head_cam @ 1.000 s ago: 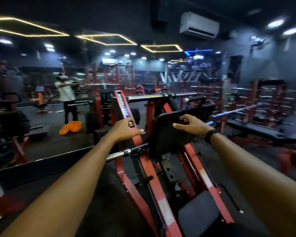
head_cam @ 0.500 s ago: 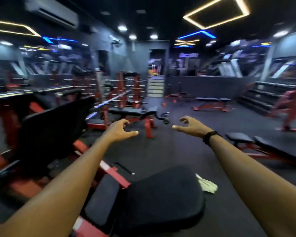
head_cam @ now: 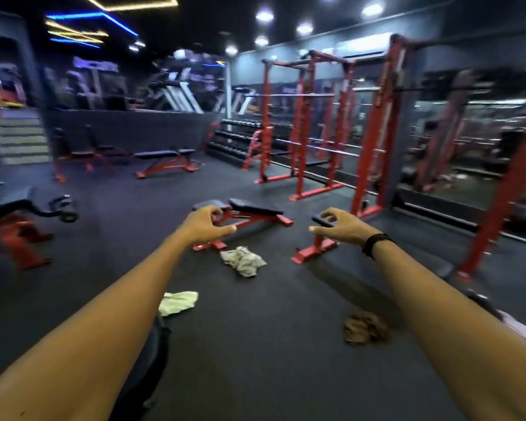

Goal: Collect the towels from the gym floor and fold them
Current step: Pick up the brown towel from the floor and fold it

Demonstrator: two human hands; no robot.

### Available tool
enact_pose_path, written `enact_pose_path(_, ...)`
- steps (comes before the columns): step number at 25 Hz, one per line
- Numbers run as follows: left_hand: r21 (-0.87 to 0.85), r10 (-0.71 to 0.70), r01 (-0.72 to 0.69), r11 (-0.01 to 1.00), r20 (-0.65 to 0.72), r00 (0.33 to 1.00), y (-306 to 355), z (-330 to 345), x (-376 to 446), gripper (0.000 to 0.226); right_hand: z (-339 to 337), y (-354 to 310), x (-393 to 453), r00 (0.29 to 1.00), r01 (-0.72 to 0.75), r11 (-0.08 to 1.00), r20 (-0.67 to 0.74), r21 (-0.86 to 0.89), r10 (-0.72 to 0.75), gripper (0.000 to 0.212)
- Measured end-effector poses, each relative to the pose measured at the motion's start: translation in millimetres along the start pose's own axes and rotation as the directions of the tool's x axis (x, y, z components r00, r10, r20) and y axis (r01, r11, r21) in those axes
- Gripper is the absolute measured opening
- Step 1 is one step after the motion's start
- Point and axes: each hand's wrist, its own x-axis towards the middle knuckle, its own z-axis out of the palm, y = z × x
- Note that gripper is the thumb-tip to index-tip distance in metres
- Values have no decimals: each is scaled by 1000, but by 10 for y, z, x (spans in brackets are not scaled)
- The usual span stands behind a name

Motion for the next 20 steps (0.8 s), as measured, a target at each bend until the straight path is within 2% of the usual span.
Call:
enact_pose_path(5,-105,168,-155,982,124,978,1208,1192,669,58,-855,1346,-389,975,-206,978,-94,-38,202,77)
enact_pose_path(10,-154,329,-298,942,248,911,2263,2300,1074,62,-1476,2425,-719,922,-354,935,-183,-37,342,79)
enact_pose_path(14,-159,426,-396,905,314,848,2772,2852,1406,65,-1700,3002,-624,890,-419,908,-203,-14,408,78)
enact_pose_path(20,-179,458,-422,889,386,801,2917,3499,2358,62,-1659,3660,155,870,-457,889,-187,37,456,79)
